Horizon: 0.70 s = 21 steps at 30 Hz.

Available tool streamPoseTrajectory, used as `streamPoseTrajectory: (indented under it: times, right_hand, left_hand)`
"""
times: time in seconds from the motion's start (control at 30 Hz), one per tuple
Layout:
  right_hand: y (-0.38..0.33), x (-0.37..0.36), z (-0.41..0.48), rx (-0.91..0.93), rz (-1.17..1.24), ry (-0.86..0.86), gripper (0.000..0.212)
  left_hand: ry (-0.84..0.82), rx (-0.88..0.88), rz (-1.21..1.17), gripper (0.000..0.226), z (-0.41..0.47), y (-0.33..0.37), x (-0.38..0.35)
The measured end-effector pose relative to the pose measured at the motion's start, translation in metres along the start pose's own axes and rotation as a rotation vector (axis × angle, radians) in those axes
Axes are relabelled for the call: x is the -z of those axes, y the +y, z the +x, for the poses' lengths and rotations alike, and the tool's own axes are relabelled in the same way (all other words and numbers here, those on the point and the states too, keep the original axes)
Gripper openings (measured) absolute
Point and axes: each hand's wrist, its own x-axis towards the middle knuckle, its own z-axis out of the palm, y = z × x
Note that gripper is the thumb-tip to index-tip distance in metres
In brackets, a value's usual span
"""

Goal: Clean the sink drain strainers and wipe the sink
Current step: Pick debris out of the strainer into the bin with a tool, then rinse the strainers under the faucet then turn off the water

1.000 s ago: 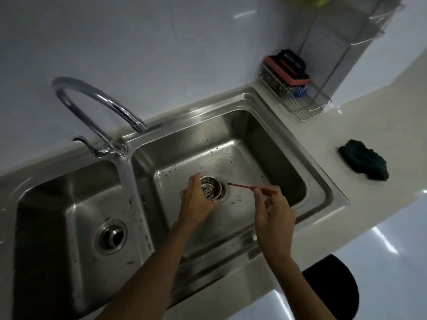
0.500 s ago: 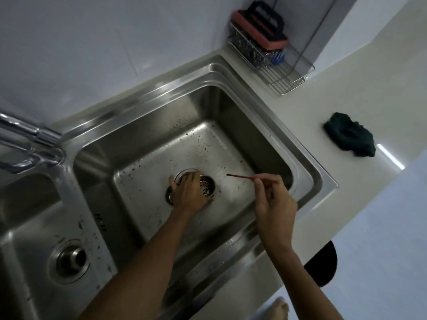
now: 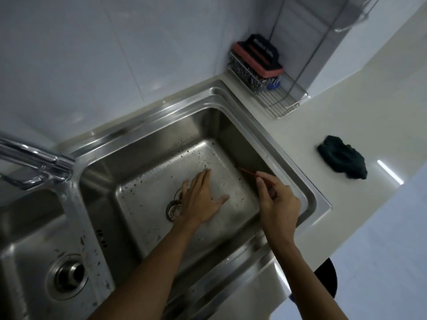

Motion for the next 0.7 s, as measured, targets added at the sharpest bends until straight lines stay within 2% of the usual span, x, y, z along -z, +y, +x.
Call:
streamPoseTrajectory:
  times: [0.13,0.3,0.5,0.7]
  right_hand:
    - [-0.016,0.018,0.043,0.115,-0.007,0.065,0.029]
    - [-0.028,0.045,0.138,0.230,-0.062,0.173,0.029]
    - [-0.016,0.056,0.229,0.372,-0.207,0.183,0.027]
    - [0.005,0.041,0.270,0.471,-0.285,0.113,0.027]
  left_hand:
    - [0.095,-0.093,-0.049,0.100,0.023,0.043,0.033]
    - [0.180,-0.176,-0.077,0.102,0.073,0.113,0.065]
    - [0.216,-0.084,-0.096,0.102,0.113,0.179,0.069]
    - [0.280,-0.074,-0.050,0.097,0.121,0.183,0.050]
